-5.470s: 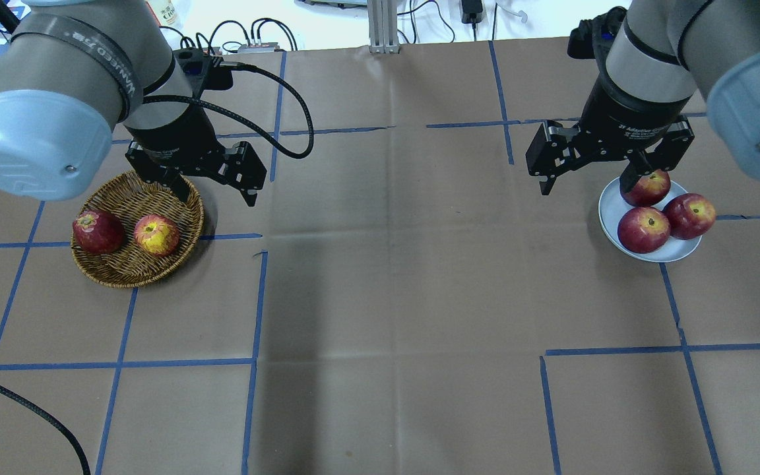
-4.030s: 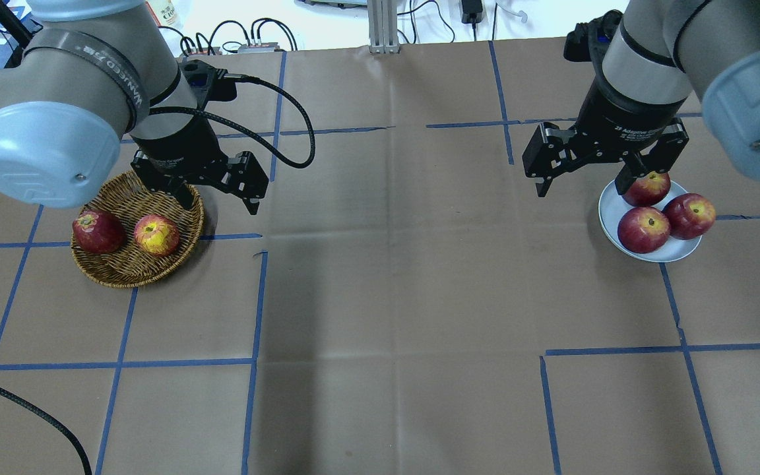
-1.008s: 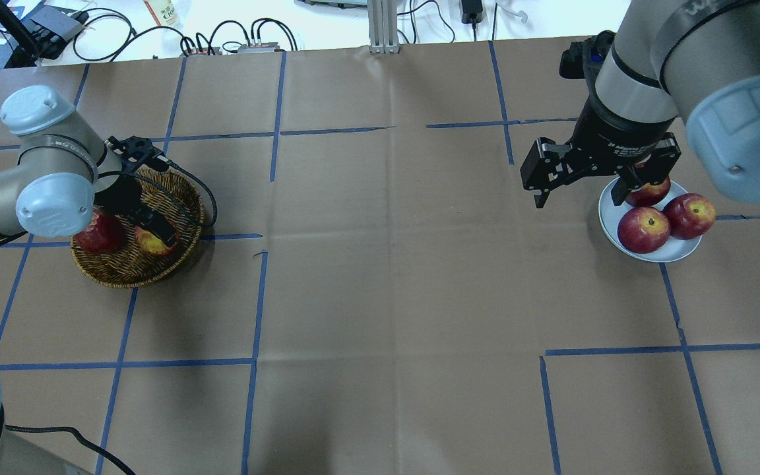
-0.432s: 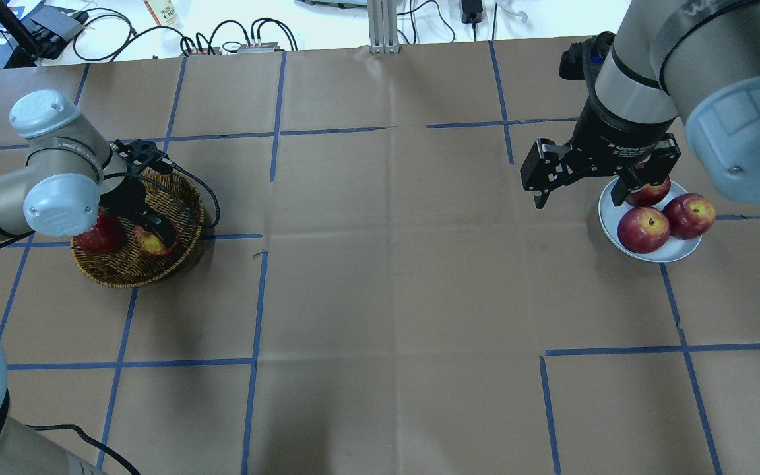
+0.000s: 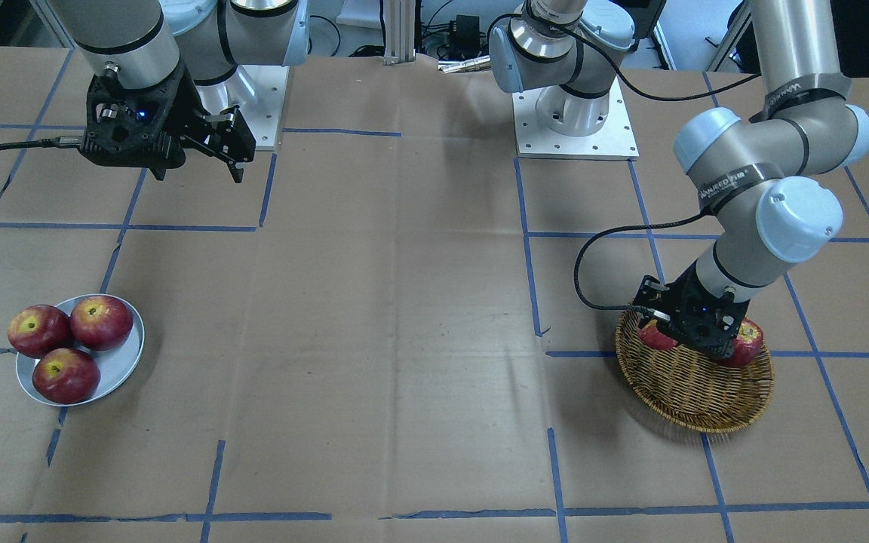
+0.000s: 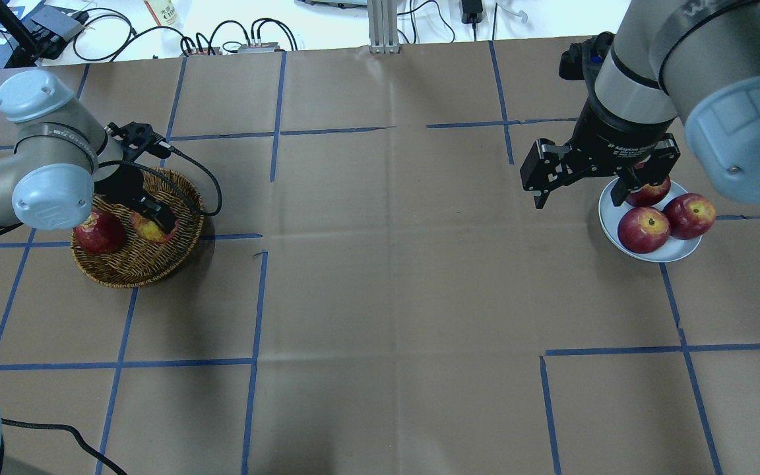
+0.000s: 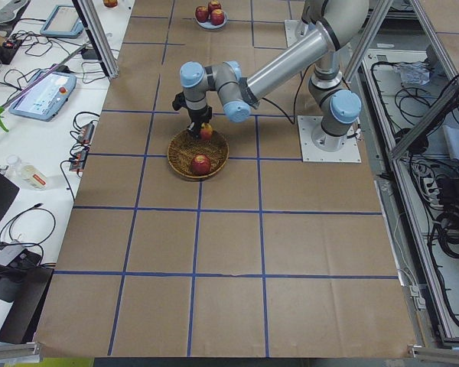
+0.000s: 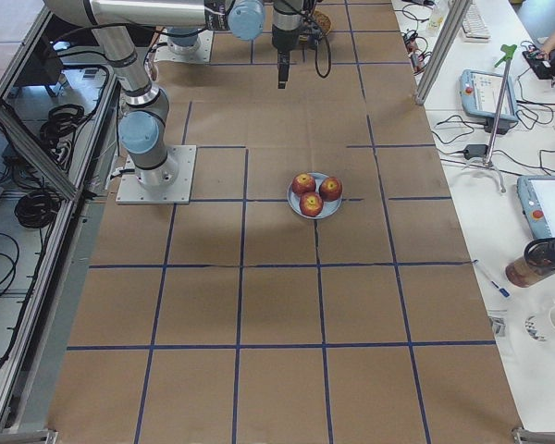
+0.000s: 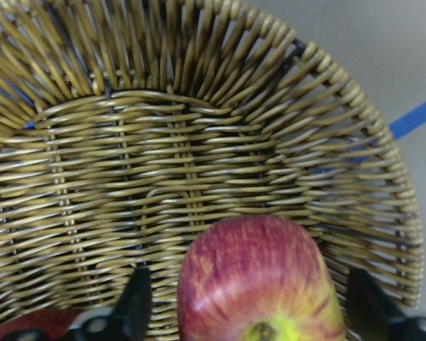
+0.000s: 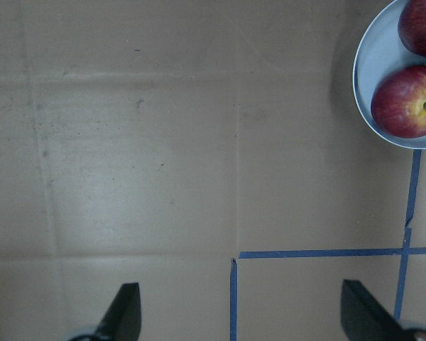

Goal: Transfer apple from basket to plate
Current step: 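Close the left gripper on the yellow-red apple and lift it, then carry the apple with the left gripper toward the table center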

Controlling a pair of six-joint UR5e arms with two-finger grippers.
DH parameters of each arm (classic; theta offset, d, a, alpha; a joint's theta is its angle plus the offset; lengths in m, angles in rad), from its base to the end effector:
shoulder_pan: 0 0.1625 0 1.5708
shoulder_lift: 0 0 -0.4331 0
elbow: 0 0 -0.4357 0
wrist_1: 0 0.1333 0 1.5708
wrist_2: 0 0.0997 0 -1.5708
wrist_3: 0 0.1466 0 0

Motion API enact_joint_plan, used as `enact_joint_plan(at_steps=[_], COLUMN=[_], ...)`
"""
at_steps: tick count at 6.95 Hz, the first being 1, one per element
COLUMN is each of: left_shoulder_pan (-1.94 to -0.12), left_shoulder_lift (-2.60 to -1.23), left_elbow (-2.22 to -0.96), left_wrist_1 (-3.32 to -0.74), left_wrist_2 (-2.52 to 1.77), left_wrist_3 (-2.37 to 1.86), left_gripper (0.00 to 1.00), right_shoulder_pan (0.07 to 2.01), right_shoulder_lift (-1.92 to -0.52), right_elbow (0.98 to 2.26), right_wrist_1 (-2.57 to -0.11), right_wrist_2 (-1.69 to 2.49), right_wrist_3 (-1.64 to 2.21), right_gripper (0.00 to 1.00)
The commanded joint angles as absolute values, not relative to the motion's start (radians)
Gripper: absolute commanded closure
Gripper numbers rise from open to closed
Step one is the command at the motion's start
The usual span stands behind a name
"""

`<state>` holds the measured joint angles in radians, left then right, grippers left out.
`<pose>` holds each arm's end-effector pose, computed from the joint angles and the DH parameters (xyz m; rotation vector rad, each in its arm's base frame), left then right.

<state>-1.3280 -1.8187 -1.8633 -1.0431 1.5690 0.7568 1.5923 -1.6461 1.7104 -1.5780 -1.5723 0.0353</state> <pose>0.0092 -0.5929 0.2103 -0.7966 -3.0310 -0.0161 0.1437 -0.4904 0.4143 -0.0216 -3.1371 -0.0895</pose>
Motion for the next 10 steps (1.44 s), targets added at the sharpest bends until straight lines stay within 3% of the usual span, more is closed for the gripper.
enact_joint_plan(at_steps=[1, 4, 6, 10], left_shoulder_pan=[-1.521, -1.806, -1.899, -1.928], left_shoulder_lift=[-1.772, -1.937, -2.092, -2.146], left_elbow=[-1.809, -1.628, -1.527, -1.555], left_wrist_1=[-1.112, -1.123, -1.106, -1.072], left_wrist_2=[1.562, 1.552, 1.552, 1.551], left_wrist_3=[0.466, 0.098, 0.02, 0.018], left_gripper=[0.46, 0.46, 0.47, 0.47], right_shoulder_pan=[1.592, 1.592, 1.592, 1.592], right_shoulder_lift=[-1.646, -1.646, -1.646, -1.646], right_elbow=[1.71, 1.712, 1.71, 1.712], right_wrist_1=[-1.578, -1.578, -1.578, -1.578], right_wrist_2=[-1.572, -1.572, -1.572, -1.572], right_wrist_3=[0.035, 0.035, 0.035, 0.035], right_gripper=[0.0, 0.0, 0.0, 0.0])
